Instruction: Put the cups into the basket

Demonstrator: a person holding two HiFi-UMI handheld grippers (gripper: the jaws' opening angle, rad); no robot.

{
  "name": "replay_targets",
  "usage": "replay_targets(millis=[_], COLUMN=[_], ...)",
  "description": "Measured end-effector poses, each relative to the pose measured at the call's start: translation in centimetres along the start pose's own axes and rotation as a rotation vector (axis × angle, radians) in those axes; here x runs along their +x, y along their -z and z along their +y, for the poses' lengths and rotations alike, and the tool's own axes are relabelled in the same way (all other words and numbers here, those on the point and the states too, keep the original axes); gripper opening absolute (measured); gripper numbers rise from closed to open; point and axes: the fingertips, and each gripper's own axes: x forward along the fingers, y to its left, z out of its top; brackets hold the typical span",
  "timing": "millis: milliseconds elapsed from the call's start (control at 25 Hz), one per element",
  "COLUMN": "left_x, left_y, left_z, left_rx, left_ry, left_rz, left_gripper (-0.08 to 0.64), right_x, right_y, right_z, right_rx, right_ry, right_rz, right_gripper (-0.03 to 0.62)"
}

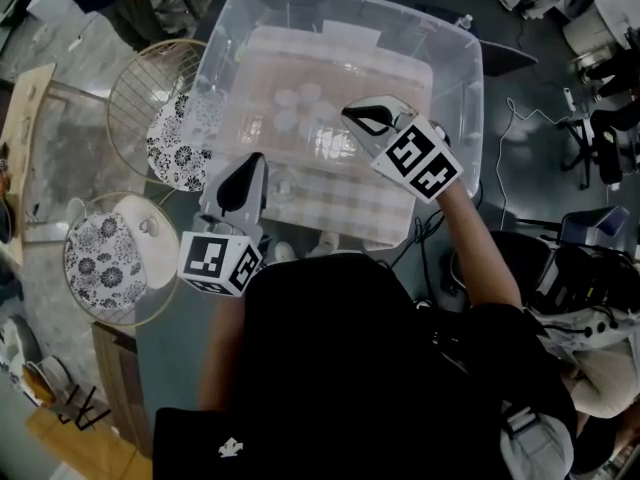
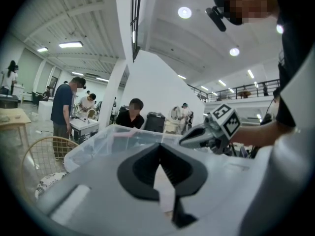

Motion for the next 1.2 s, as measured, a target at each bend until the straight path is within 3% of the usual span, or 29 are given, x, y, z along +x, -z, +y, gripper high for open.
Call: replay_targets(millis=[240,520,600,840,1040,1200], left_x=[-1.4,-3.2,-3.7,-5.3,-6.8,-7.8], left_y=[0.0,0.4,0.7,1.2,1.5,2.0], left_z=[0.5,0.8,0.6,0.7,1.6,2.2], left_rx=[0.001,0.029,0.057,0.049,0.039,0.03], left_ry=[0.0,0.011,0.021,0.041,0.011,-0.012], left_rz=[-0.001,0.011,0.024,0.015,0.015,0.024], left_gripper=[0.005,0.005,0.003,0.005,0.005,0.005], right_x=[-2.2,-1.7,-1.1,1.4,5.4,9.3], right_y=[-6.4,-8.3,-8.2,-6.9,-3.0,1.8], right_z=[3.1,7.4,8.6,11.4,14.6,17.6], right_rx=[0.079,0.139,0.16,0.183,0.14,0.051], right_ry=[0.05,0.01,-0.011,-0.078,-0.111,-0.16], right_rz=[-0.32,-0.452,-0.45,-0.407,-0.275,-0.117], right_gripper=[0.002,0.002,0.002,0.002,0.003,0.003])
